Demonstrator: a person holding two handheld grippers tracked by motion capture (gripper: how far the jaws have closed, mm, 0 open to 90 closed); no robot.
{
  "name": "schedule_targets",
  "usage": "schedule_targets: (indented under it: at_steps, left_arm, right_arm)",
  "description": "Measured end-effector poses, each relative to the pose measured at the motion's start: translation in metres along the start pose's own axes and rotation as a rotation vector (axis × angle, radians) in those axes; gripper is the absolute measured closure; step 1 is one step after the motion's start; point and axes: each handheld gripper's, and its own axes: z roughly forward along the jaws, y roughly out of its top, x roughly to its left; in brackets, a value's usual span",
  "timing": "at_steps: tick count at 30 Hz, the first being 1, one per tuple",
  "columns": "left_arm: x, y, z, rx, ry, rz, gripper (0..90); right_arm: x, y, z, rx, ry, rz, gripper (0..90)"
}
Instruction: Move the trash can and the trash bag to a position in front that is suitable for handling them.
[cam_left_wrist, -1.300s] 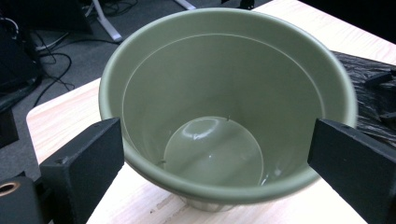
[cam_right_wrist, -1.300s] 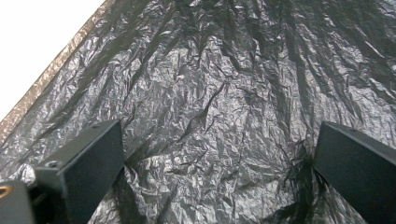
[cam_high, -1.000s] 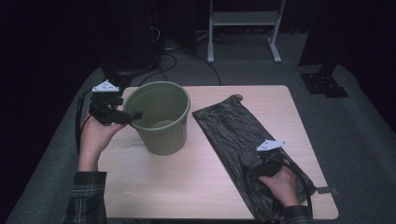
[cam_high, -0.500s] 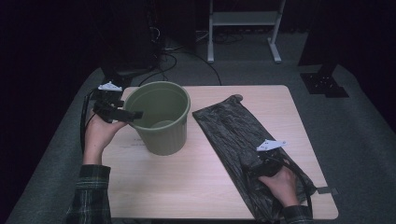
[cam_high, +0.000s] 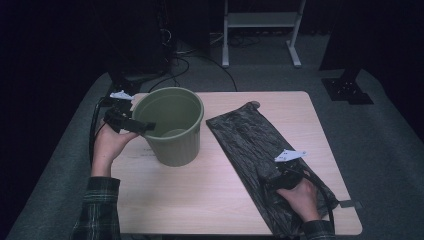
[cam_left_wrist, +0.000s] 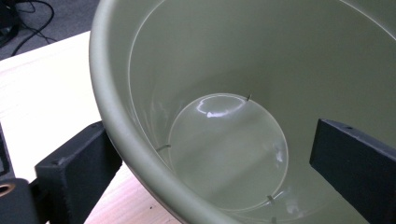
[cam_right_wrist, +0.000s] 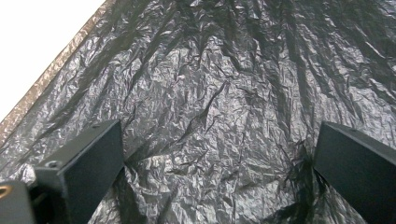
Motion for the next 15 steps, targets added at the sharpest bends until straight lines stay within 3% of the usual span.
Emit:
schedule_targets:
  at_steps: [10,15]
  left_arm:
    - [-0.0050,-0.0034,-0.0016,0.019,-0.003,0.021,0.8]
    - [-0.0065,-0.0072,-0.0001,0.005,-0.024,0.002,0.8]
  right_arm:
    - [0.0001,0.0000,0.0000,0.000,0.000,0.000,1.1]
    - [0.0002,0.0000,-0.0001,0.001,0.001,0.002,1.1]
